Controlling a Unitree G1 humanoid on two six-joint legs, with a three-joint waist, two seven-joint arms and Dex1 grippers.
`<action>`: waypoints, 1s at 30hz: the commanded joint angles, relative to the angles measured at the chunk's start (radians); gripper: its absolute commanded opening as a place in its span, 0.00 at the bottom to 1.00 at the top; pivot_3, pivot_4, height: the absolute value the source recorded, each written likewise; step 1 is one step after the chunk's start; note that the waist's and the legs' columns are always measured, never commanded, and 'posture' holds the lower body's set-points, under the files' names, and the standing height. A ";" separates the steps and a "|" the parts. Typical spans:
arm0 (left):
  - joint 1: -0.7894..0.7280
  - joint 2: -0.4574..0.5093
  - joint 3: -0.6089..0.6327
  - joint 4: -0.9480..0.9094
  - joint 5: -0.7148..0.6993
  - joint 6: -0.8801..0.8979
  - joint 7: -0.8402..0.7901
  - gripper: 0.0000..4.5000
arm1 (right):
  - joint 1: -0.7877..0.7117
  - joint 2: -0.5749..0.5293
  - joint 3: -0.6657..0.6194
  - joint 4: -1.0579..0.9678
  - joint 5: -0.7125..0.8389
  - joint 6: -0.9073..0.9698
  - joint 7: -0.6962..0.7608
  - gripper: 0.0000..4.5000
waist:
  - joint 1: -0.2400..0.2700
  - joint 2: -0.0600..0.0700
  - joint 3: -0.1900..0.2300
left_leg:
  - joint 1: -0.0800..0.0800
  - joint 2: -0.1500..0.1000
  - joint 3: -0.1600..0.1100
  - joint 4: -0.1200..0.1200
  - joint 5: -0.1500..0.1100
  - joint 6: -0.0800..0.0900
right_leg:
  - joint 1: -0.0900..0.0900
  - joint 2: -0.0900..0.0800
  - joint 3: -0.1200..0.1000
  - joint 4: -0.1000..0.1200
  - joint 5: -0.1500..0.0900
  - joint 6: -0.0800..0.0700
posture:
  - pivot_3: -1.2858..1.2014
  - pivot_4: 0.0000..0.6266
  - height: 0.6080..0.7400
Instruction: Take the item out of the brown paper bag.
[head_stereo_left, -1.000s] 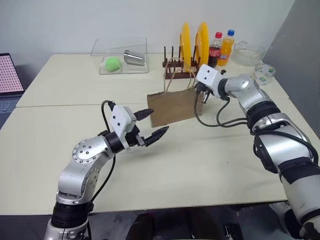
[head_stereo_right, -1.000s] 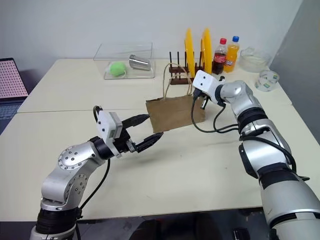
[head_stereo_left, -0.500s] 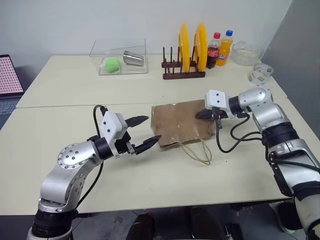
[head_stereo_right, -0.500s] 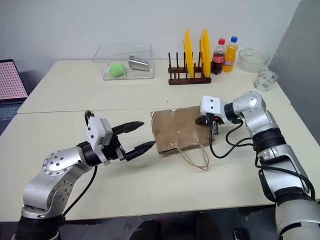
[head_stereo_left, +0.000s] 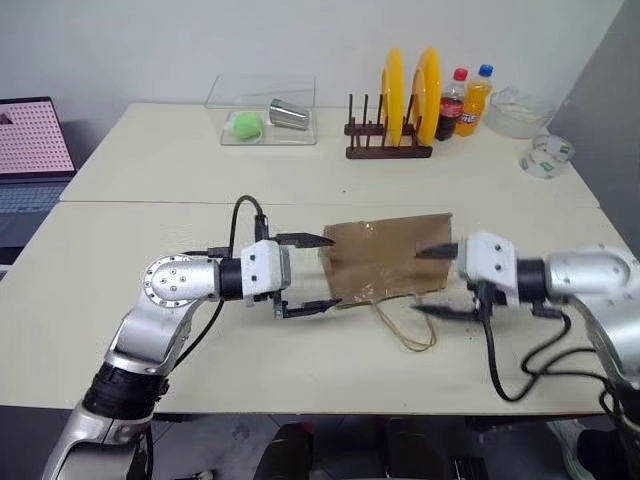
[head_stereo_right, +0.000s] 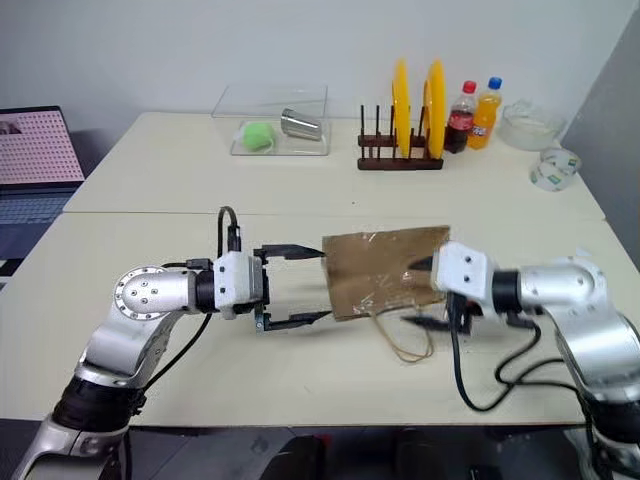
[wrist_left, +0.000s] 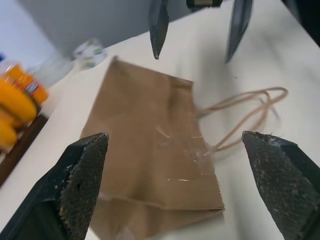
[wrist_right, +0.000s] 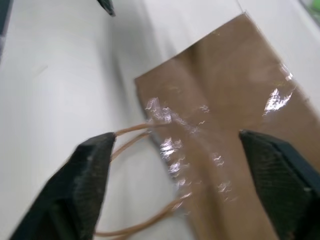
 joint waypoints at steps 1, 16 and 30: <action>-0.052 -0.042 -0.065 0.063 0.053 -0.125 -0.033 1.00 | 0.123 0.020 -0.084 -0.174 0.060 0.125 -0.110 0.99 | -0.003 0.000 0.000 | 0.000 0.000 0.000 0.000 0.000 0.000 | 0.000 0.000 0.000 0.000 0.000 0.000 | 0.52 0.24 1.00; -0.149 -0.208 -0.260 0.305 0.224 -0.387 -0.037 1.00 | 0.565 0.059 -0.276 -0.370 0.252 0.187 -0.419 0.99 | -0.005 0.001 -0.001 | 0.003 0.000 0.001 0.001 -0.001 0.001 | 0.003 0.001 0.000 0.000 0.000 0.001 | 0.52 0.24 1.00; -0.257 -0.353 -0.308 0.562 0.364 -0.565 0.106 0.92 | 0.739 -0.097 -0.207 -0.370 0.411 0.003 -0.657 1.00 | -0.005 0.000 -0.002 | 0.005 0.000 0.001 0.001 -0.001 0.001 | 0.005 0.001 0.000 0.000 0.000 0.001 | 0.52 0.24 1.00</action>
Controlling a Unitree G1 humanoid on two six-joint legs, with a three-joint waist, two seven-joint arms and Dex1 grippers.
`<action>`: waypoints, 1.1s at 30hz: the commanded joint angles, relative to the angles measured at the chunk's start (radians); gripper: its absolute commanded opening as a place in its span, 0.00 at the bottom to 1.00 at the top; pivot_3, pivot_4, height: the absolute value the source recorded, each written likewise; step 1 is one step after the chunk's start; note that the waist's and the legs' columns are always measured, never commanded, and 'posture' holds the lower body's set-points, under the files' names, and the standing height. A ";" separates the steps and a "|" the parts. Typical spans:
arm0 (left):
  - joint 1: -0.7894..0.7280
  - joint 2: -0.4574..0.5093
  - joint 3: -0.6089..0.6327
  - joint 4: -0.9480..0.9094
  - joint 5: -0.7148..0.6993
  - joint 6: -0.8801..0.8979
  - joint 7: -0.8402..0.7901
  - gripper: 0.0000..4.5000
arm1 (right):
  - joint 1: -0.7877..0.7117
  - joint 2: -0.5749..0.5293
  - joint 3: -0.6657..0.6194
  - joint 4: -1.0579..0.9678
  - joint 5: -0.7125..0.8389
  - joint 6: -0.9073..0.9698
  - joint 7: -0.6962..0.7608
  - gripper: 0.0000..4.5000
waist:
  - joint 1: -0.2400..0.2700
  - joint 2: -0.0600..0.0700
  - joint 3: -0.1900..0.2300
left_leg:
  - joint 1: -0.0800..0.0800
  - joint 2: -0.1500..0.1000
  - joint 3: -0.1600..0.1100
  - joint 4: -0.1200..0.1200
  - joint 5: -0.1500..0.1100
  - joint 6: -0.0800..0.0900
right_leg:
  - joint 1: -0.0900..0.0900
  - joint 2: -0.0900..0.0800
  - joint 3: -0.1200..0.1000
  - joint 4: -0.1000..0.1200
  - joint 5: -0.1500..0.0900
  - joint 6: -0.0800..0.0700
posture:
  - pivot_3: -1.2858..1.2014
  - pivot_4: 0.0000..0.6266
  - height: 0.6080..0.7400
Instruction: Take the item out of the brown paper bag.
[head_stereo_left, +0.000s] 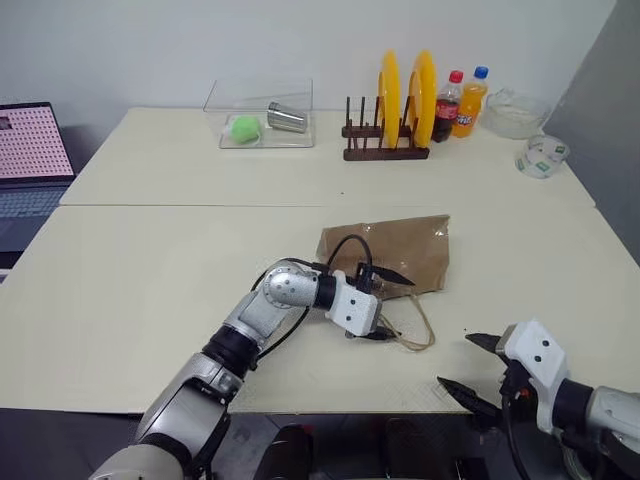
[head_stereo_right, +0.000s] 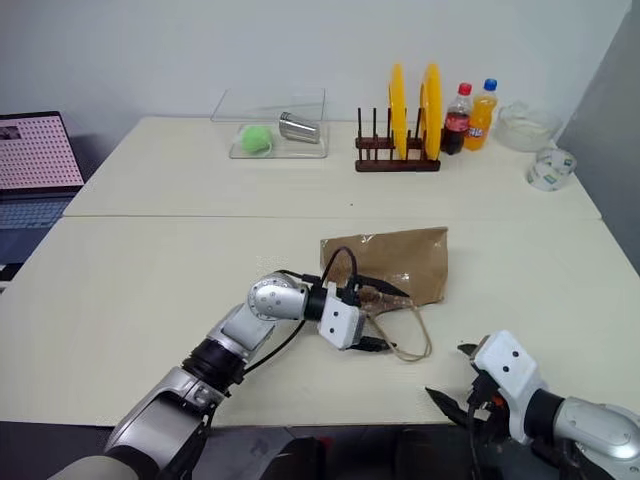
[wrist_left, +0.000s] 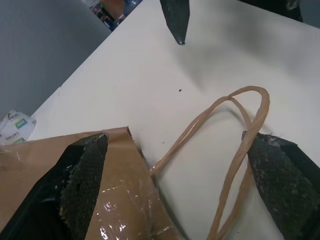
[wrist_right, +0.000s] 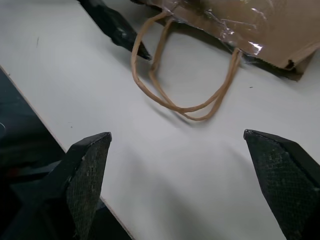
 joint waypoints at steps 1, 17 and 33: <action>-0.030 -0.024 -0.016 0.042 0.018 -0.064 0.031 0.88 | 0.014 -0.036 0.013 -0.087 0.039 -0.052 -0.060 1.00 | 0.000 0.000 0.000 | 0.000 0.000 0.000 0.000 0.000 0.000 | 0.000 0.000 0.000 0.000 0.000 0.000 | 0.52 0.24 1.00; -0.123 -0.069 0.100 0.084 -0.101 0.112 0.070 0.00 | -0.103 -0.086 0.218 -0.087 0.072 -0.080 -0.261 1.00 | -0.001 -0.001 0.000 | 0.004 0.000 0.000 0.000 0.000 0.001 | 0.005 0.000 0.000 -0.001 0.000 0.001 | 0.52 0.24 1.00; -0.151 -0.099 0.114 0.079 -0.092 0.130 0.088 0.00 | -0.393 -0.025 0.419 0.033 -0.080 0.032 -0.182 1.00 | -0.001 -0.001 0.001 | 0.005 0.000 -0.001 0.000 0.000 0.001 | 0.005 0.000 0.000 -0.001 0.000 0.001 | 0.52 0.24 1.00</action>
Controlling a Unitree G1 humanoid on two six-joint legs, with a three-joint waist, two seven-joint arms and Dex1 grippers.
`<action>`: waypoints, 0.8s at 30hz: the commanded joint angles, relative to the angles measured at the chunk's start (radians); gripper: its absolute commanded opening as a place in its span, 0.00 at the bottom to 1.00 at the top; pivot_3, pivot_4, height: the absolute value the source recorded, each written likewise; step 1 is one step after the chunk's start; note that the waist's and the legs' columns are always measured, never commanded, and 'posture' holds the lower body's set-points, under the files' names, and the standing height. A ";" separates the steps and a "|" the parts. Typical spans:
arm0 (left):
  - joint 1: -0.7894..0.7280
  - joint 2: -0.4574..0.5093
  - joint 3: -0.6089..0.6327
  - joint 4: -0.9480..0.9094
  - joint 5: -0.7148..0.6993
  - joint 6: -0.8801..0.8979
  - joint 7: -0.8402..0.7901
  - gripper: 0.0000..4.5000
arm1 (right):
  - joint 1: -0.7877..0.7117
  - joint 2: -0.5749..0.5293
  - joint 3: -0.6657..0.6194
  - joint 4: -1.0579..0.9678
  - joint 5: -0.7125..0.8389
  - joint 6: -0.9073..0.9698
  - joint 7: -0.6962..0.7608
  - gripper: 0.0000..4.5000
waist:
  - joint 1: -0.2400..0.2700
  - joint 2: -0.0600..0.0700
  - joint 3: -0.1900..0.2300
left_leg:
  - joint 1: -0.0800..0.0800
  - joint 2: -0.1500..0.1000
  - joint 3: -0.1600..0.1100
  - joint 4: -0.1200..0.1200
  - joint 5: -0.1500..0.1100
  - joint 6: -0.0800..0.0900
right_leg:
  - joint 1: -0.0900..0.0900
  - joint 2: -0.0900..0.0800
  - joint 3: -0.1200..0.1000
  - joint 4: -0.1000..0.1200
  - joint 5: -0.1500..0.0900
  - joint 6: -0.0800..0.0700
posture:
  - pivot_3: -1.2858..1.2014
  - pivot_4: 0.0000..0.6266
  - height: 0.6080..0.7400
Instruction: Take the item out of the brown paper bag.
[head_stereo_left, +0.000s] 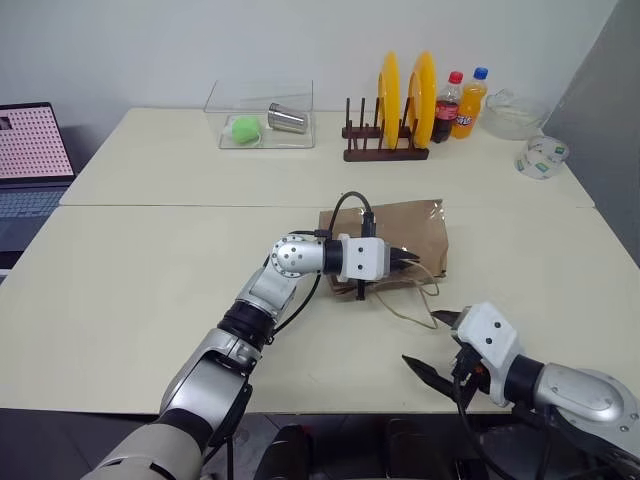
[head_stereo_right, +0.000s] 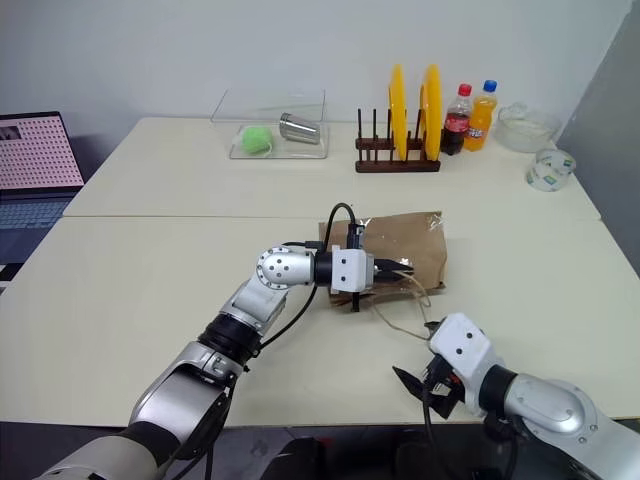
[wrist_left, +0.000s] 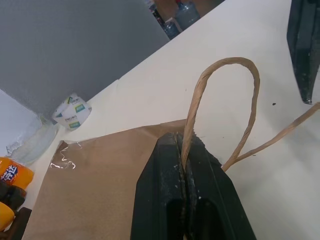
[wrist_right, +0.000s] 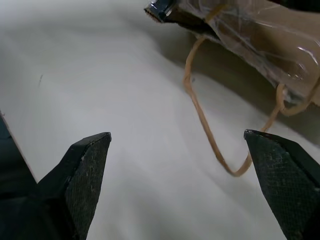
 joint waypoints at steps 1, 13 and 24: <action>-0.022 -0.013 0.017 -0.023 -0.012 -0.002 0.024 0.00 | -0.083 0.034 0.098 0.062 -0.082 -0.003 0.032 0.96 | -0.001 0.000 0.000 | 0.000 0.000 0.000 0.000 0.000 0.000 | 0.000 0.000 0.000 0.000 0.000 0.000 | 0.52 0.24 1.00; -0.052 0.015 0.034 -0.007 -0.005 0.012 0.036 0.00 | -0.161 0.084 0.246 0.176 -0.318 -0.030 0.098 0.06 | 0.000 0.000 0.000 | 0.000 0.000 0.000 0.000 0.000 0.000 | -0.001 0.000 0.000 0.000 0.000 0.000 | 0.52 0.24 1.00; -0.189 -0.014 0.110 0.091 -0.036 0.154 0.096 0.00 | -0.167 0.096 0.367 0.210 -0.506 -0.025 0.132 0.01 | 0.001 0.000 0.000 | -0.001 -0.001 -0.001 0.000 0.000 0.000 | -0.001 0.000 0.000 0.000 0.000 0.000 | 0.52 0.24 1.00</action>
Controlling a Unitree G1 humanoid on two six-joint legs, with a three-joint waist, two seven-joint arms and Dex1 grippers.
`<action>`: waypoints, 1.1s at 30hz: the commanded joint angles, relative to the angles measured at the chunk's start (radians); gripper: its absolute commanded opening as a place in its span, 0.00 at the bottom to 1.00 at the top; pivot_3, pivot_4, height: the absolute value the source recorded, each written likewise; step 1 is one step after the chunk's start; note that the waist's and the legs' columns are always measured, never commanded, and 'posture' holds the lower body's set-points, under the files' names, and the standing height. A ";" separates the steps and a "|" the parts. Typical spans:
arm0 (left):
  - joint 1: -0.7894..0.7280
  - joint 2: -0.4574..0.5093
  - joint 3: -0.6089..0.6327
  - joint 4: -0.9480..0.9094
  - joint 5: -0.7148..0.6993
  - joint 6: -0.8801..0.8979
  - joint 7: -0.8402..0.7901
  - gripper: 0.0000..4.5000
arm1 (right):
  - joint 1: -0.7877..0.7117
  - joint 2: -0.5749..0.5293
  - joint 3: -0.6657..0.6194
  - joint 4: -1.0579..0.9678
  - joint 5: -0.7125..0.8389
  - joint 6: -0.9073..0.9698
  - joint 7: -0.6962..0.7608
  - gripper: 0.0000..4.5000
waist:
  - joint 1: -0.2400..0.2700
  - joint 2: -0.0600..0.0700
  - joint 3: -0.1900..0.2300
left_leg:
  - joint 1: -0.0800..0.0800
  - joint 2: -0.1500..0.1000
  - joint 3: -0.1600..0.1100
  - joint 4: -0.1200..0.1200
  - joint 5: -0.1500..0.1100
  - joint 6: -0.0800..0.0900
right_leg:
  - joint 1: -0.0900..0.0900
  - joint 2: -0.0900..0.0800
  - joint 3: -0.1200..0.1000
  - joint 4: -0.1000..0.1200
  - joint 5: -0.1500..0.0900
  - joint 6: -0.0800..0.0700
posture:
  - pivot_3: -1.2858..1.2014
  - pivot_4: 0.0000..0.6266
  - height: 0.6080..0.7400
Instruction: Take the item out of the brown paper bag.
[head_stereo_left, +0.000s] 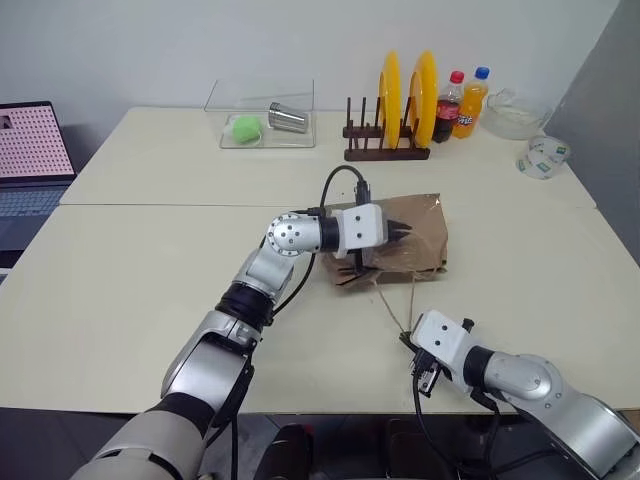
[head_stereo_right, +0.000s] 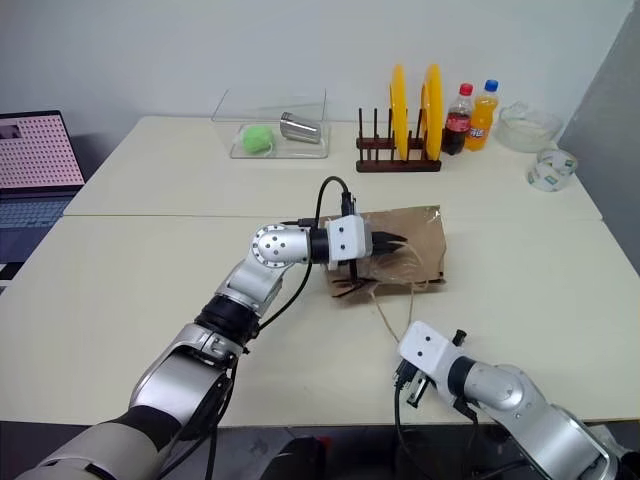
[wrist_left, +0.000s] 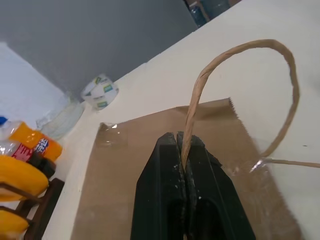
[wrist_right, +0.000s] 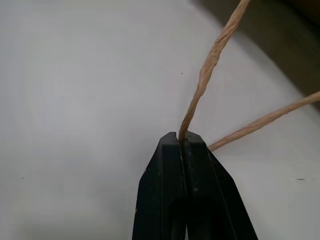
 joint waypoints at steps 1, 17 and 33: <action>-0.082 -0.011 0.061 0.023 -0.033 0.026 0.037 0.00 | 0.006 -0.012 0.047 -0.006 -0.057 -0.001 0.031 0.01 | 0.000 0.000 0.000 | 0.000 0.000 0.000 0.000 0.000 0.000 | 0.000 0.000 0.000 0.000 0.000 0.000 | 0.52 0.24 1.00; -0.379 -0.024 0.184 0.345 -0.066 -0.005 0.108 0.00 | 0.064 -0.017 0.100 -0.002 -0.201 0.024 0.083 0.01 | 0.000 -0.001 0.001 | 0.000 0.000 0.000 0.000 0.000 0.000 | 0.000 0.000 0.000 0.000 0.000 0.001 | 0.52 0.24 1.00; -0.332 -0.023 0.243 0.220 -0.179 0.082 -0.073 0.00 | 0.048 0.096 -0.014 -0.023 -0.201 0.022 0.085 0.21 | -0.004 -0.004 0.000 | 0.000 0.000 0.000 0.000 0.000 0.000 | 0.000 0.000 0.000 0.000 -0.001 0.001 | 0.52 0.24 1.00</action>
